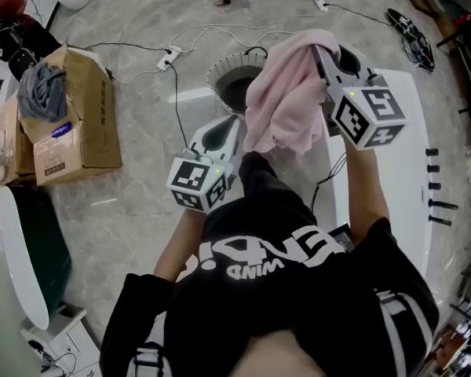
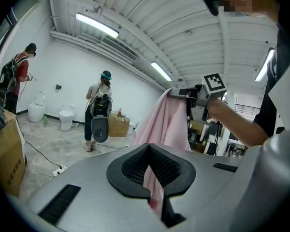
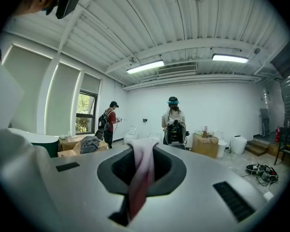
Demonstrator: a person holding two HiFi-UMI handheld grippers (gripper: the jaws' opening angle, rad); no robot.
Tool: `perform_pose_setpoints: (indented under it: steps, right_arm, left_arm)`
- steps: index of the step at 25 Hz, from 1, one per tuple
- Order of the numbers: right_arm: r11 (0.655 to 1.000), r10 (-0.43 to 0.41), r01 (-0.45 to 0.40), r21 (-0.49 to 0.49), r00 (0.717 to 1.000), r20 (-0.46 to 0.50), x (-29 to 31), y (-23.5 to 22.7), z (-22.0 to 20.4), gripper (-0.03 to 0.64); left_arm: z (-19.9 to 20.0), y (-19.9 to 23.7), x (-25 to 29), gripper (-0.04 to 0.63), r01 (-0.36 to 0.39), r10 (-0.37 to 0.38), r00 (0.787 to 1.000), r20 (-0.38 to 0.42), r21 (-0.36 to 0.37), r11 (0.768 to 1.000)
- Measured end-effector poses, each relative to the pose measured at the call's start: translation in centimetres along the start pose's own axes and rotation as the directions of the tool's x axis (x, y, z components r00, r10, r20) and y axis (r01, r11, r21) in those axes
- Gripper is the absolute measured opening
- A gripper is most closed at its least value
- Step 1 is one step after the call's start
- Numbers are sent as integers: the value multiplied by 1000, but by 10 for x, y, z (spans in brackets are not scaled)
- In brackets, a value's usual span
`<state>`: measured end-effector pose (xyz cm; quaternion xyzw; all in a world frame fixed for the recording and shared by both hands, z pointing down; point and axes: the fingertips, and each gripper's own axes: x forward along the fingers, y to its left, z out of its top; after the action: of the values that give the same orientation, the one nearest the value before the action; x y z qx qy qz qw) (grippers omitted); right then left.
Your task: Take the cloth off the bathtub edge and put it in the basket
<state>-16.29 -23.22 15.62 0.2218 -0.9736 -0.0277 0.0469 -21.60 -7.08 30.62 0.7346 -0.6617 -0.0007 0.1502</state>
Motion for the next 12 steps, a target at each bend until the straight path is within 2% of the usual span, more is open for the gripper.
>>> perform_pose_setpoints:
  steps: [7, 12]
  right_arm:
    - [999, 33, -32, -10, 999, 18, 89, -56, 32, 15]
    - [996, 85, -84, -30, 995, 41, 149, -86, 51, 15]
  left_arm:
    - [48, 56, 78, 14, -32, 32, 999, 16, 4, 999]
    - [74, 93, 133, 14, -61, 61, 998, 31, -7, 998]
